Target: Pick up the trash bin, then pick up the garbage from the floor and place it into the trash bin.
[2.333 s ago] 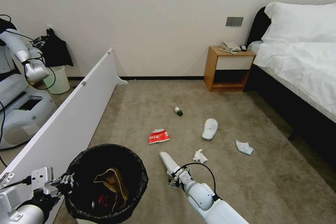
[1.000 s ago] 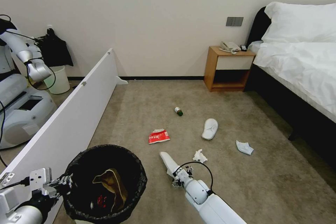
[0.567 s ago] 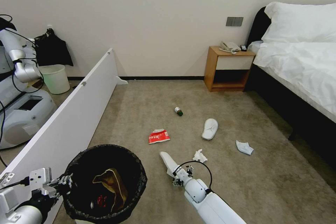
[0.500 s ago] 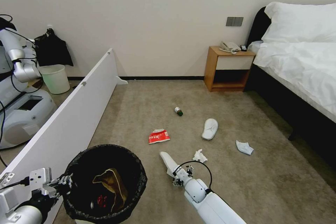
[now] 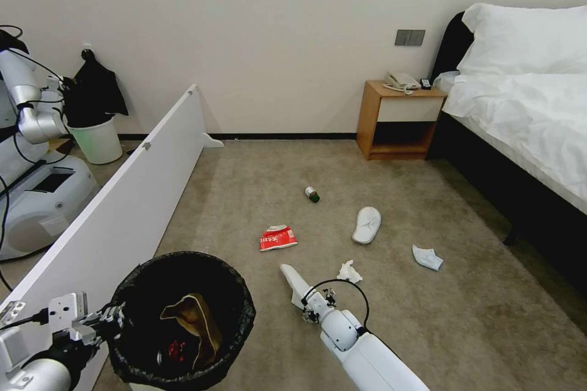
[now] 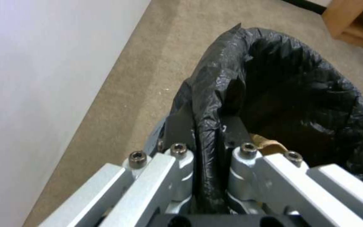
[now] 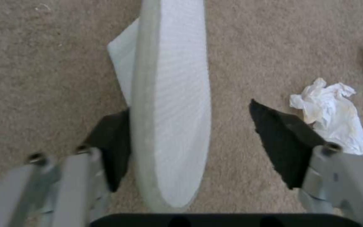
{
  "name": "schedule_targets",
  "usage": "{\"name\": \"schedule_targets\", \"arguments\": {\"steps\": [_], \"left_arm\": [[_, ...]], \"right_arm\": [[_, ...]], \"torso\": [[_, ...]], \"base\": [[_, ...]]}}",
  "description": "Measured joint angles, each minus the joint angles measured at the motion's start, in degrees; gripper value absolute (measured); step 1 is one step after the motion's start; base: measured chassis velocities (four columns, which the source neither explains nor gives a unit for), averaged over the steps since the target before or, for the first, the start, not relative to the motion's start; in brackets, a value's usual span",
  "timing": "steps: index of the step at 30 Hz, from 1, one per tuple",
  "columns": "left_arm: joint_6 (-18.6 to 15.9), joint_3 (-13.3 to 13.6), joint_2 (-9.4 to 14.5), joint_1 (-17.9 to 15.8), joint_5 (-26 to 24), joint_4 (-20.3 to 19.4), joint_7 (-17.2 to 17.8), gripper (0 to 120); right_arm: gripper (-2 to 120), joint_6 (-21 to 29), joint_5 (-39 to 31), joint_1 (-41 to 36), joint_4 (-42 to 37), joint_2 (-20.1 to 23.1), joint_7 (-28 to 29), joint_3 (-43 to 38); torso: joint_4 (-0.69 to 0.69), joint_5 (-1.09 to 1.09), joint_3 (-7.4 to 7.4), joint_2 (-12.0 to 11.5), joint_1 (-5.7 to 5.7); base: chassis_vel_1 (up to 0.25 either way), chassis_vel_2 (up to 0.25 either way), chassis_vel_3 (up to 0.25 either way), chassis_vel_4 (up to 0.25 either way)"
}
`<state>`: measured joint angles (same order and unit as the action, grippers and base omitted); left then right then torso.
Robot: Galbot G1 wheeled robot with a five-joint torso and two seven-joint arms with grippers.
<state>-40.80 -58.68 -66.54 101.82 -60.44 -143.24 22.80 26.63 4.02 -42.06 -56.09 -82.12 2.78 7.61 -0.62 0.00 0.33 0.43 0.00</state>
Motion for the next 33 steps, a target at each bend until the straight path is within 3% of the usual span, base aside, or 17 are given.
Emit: {"name": "schedule_targets", "arguments": {"steps": [4,8,10,16,18,33], "left_arm": [[0.00,0.22,0.00,-0.11,0.04,0.00,0.00,5],[0.00,0.30,-0.03,-0.14,0.09,0.00,0.00,5],[0.00,0.35,-0.04,-0.14,0.12,0.00,0.00,5],[0.00,0.34,-0.04,-0.13,0.14,0.00,0.00,5],[0.00,0.44,-0.04,-0.11,0.14,0.00,0.00,5],[0.00,1.65,-0.23,-0.09,0.40,0.00,0.12,5]], "right_arm": [[47,-0.07,-0.03,-0.01,-0.14,0.12,0.11,-0.01],[37,-0.07,-0.06,-0.06,-0.27,0.23,0.13,-0.01],[25,-0.06,-0.09,-0.18,-0.42,0.32,0.21,-0.03],[11,-0.44,0.75,-0.64,-0.76,0.58,1.14,0.09],[1,-0.28,0.56,-1.00,-1.23,0.83,1.36,0.02],[1,-0.11,-3.28,-3.32,-7.84,4.13,1.34,-0.72]], "torso": [[0.00,0.00,0.00,0.00,0.00],[0.00,0.00,0.00,0.00,0.00],[0.00,0.00,0.00,0.00,0.00],[0.00,0.00,0.00,0.00,0.00],[0.00,0.01,0.00,0.00,0.00],[0.00,0.01,0.00,0.00,-0.01]], "base": [[0.000,0.000,0.000,0.000],[0.000,0.000,0.000,0.000],[0.000,0.000,0.000,0.000],[0.000,0.000,0.000,0.000],[0.000,0.000,0.000,0.000],[0.000,0.000,0.000,0.000]]}}
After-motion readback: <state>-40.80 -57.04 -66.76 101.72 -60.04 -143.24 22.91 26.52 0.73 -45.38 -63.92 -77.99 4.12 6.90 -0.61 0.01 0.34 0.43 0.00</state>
